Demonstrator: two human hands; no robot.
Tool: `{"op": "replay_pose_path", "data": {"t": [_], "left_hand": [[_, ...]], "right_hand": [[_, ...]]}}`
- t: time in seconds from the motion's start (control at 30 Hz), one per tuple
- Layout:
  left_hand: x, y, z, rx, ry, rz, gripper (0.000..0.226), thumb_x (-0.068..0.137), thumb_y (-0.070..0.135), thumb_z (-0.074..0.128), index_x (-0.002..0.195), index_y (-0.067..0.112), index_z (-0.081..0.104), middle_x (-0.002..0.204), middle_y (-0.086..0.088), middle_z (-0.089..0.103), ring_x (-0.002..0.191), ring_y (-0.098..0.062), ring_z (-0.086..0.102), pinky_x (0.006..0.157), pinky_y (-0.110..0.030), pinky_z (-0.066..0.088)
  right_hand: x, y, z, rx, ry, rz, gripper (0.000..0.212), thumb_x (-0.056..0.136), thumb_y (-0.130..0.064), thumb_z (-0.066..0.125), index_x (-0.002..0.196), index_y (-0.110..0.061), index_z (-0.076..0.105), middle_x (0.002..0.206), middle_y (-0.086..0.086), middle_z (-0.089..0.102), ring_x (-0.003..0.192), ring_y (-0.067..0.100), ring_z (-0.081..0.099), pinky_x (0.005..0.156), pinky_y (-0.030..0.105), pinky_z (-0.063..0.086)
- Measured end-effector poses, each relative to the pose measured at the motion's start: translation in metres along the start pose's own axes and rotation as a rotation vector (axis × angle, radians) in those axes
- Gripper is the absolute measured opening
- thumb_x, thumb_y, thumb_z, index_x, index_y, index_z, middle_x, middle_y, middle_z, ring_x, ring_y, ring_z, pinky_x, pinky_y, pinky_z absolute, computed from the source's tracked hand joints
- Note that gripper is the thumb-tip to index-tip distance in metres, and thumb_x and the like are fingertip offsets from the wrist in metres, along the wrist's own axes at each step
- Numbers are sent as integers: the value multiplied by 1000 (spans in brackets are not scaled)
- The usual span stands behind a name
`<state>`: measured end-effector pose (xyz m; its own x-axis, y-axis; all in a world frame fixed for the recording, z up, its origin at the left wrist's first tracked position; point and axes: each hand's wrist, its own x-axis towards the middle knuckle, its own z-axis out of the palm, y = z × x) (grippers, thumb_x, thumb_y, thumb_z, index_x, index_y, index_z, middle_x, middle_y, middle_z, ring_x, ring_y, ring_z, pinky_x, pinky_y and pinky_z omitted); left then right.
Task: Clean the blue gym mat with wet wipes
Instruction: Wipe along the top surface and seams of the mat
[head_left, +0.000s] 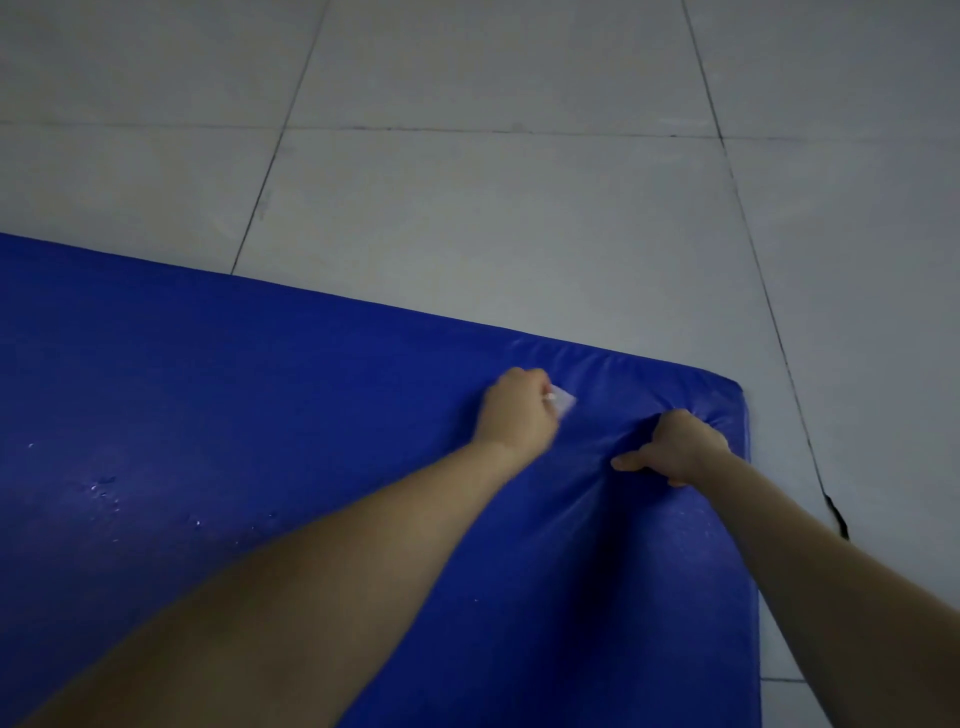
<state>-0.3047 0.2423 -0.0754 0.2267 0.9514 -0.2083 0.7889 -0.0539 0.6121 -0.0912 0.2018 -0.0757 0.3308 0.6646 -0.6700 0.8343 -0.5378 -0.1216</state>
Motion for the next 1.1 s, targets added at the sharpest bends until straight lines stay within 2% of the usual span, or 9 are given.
{"op": "replay_pose_path", "data": {"t": [0.1,0.27,0.43,0.6,0.7,0.9,0.97,1.03,1.1], "left_hand": [[-19,32,33,43,-149,180,16,92,10,58,106,9,65,109,-10,59,97,-30,59,80,-39,51],[-13,2,14,290,-190,372,2,95,12,61,96,11,61,102,-7,53,89,-24,47,75,-44,50],[-9,-75,-65,309,-49,81,15,95,14,60,80,15,56,95,-6,53,93,-31,54,77,-44,48],[-16,-149,-120,250,126,-377,22,98,17,59,77,12,60,99,-4,69,80,-23,60,63,-32,47],[-11,-127,-106,120,173,-486,25,95,24,59,75,9,59,78,-2,64,71,-23,60,54,-30,44],[-28,-28,-30,-63,66,-222,32,86,15,59,60,18,41,57,5,44,53,-17,41,48,-31,34],[-42,-3,-4,-66,-19,-71,21,83,7,60,65,17,54,66,4,48,60,-22,47,57,-33,41],[-56,12,16,-22,-126,54,10,87,8,59,90,12,68,91,-5,60,83,-28,59,74,-38,50],[-62,14,25,99,-212,194,13,92,10,55,101,7,64,107,-12,60,96,-32,59,80,-43,50]], "right_hand": [[2,0,-1,-12,1,-11,58,63,-64,83,86,-14,62,67,0,70,58,17,68,54,26,41],[4,3,2,-21,7,-33,61,65,-67,80,82,-13,59,67,-2,65,67,17,64,62,29,44],[-25,3,11,-8,34,-44,67,82,-66,68,118,-10,56,123,10,61,111,30,58,88,38,49],[-83,-7,50,-69,-195,-53,101,59,-85,70,132,-17,51,131,6,54,111,25,59,92,37,52],[-94,-16,63,-173,-142,-23,113,56,-79,78,141,-16,36,141,11,37,121,29,53,88,38,48],[-87,-20,61,-179,-126,4,115,53,-78,81,141,-17,38,142,11,39,121,29,55,89,39,48],[-86,-21,63,-181,-120,9,115,52,-78,81,140,-17,40,141,11,41,120,29,56,91,39,48],[-86,-21,63,-189,-119,11,113,52,-78,80,139,-17,42,141,11,42,119,28,57,91,38,48],[-86,-21,63,-188,-114,3,110,53,-78,80,137,-17,44,141,12,43,119,27,57,91,37,48]]}}
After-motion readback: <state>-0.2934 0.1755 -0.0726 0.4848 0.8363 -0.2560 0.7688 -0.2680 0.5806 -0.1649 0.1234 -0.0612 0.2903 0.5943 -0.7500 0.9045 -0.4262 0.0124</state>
